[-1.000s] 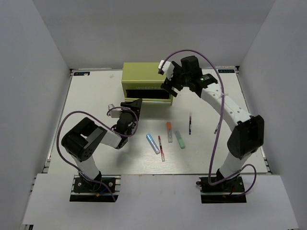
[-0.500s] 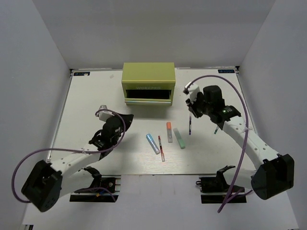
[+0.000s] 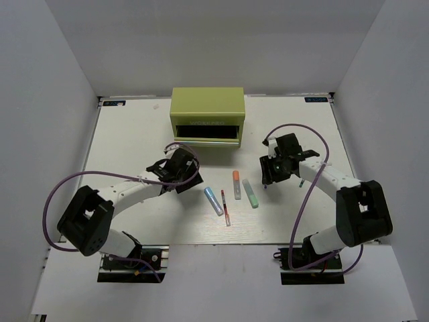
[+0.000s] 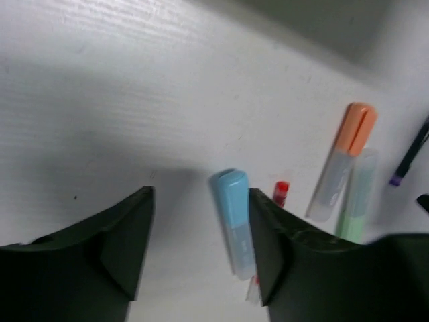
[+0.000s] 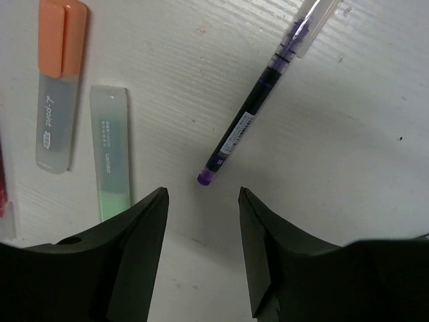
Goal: Sort the stationery into containers
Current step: Grab a piece of stationery with the right arm, then place the stationery into the container, then grab a piece of stationery with the left arm, then place the stationery into the container, then grab a piece of stationery with the right arm
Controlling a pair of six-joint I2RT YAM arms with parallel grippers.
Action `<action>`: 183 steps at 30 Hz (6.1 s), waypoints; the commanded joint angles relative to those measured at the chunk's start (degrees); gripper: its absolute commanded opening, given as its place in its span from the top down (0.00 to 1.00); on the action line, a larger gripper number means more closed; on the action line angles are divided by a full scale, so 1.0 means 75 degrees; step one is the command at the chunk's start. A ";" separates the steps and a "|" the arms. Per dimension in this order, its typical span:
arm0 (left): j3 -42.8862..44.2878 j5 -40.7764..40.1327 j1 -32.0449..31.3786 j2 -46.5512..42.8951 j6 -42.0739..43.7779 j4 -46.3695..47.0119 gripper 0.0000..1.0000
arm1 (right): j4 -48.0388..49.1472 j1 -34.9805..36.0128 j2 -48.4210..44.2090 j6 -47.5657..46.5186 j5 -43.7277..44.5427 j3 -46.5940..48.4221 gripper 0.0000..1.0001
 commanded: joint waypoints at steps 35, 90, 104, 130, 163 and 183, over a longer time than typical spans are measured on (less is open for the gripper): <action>-0.0379 0.1782 -0.1402 -0.0835 0.3680 0.2088 0.21 | 0.0152 0.0390 -0.0655 -0.5680 -0.3448 0.1907 1.00; 0.3065 -0.0293 -0.2632 0.2764 0.2308 -0.1439 0.97 | 0.1512 -0.1085 -0.1534 -0.1383 0.1413 0.0795 0.56; 0.3501 -0.0619 -0.1438 0.0913 -0.0735 0.0715 1.00 | 0.0913 -0.2305 -0.1557 -0.0573 0.0628 0.0409 0.71; 0.3159 -0.3561 -0.0313 0.1508 -0.7019 0.1363 1.00 | 0.1241 -0.2446 -0.2049 -0.0691 0.0640 -0.0365 0.58; 0.2674 -0.1020 -0.0394 -0.0490 0.0406 -0.0244 0.34 | 0.1111 -0.3149 -0.0304 -0.0116 0.1578 -0.0447 0.52; 0.0254 -0.1018 -0.0395 -0.1854 0.0973 -0.1346 0.08 | 0.1358 -0.3161 0.1397 -0.0418 0.0727 -0.0061 0.90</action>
